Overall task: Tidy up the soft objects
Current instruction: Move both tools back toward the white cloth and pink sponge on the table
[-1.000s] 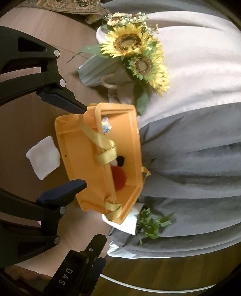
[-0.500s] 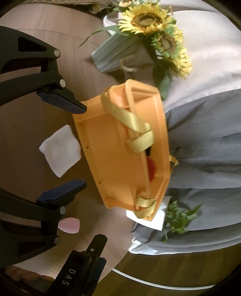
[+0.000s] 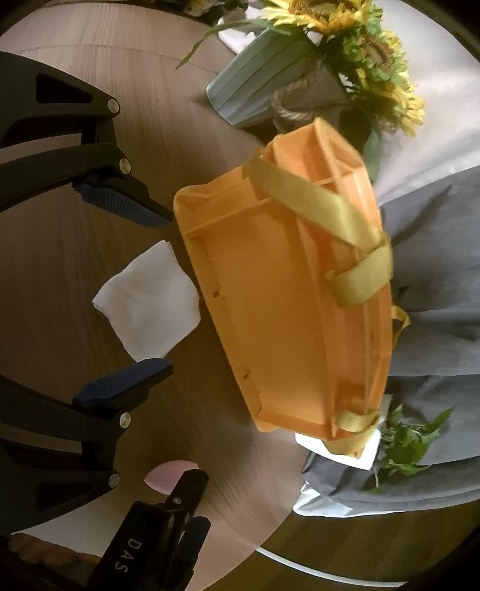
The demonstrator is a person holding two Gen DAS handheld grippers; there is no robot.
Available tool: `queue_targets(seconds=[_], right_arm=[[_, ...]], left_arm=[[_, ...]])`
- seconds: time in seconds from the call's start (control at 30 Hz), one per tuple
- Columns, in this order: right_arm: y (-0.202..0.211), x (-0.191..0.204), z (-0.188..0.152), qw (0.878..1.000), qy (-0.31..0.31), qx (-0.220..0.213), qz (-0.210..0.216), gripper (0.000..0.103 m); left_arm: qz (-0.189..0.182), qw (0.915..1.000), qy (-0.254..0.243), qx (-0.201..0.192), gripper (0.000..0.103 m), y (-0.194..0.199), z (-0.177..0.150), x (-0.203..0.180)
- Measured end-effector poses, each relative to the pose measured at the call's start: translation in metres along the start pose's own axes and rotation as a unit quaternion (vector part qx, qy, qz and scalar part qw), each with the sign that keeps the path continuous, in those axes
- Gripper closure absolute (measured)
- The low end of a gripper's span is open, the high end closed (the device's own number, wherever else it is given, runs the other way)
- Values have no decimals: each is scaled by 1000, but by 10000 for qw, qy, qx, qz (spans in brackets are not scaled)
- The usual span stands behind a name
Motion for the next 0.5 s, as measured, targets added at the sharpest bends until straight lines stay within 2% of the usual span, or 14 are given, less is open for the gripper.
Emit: queue_targets(seconds=[0.5], right_arm=[[-21, -6, -19, 9990, 6, 422, -108, 26]], left_arm=[[-201, 9988, -4, 442, 30, -40, -19, -9]])
Point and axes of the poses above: each gripper's, at about its wrist camera, not at the fingertips, and y roughly against the way its jaws point, x to its left, z to its top, the point moved 6 cm from there along -y, roughly the way its jaws point, and after that the axes turned 13 degrees about -x, right-handed, at the moved point
